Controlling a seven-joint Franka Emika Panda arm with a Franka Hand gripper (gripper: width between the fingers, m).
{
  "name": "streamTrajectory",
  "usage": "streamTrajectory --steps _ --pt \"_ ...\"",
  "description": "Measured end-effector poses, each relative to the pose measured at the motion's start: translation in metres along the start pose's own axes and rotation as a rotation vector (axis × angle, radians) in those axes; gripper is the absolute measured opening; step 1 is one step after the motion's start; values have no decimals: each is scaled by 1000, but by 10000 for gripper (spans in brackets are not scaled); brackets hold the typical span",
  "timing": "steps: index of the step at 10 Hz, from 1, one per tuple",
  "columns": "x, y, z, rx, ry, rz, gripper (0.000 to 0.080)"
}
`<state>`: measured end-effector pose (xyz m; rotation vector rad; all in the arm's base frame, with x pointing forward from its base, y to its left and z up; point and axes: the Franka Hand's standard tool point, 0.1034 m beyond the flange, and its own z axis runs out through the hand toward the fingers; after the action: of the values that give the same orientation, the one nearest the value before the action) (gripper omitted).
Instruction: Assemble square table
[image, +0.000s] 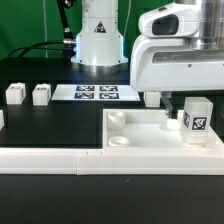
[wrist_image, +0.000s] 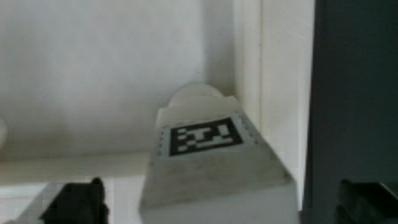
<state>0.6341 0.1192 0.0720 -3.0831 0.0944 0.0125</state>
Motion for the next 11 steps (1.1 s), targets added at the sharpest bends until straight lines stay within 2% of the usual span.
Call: streamTrajectory --steps 2,3,4,8,10,11 --pt "0 0 0 0 -1 12 381" --pt "0 0 0 0 -1 12 381" --pt "0 0 1 2 -2 41 291" --pt "0 0 1 7 -3 280 291" --pt "0 1 -1 -3 1 642 291" --pt "-1 0 -1 0 -6 863 292"
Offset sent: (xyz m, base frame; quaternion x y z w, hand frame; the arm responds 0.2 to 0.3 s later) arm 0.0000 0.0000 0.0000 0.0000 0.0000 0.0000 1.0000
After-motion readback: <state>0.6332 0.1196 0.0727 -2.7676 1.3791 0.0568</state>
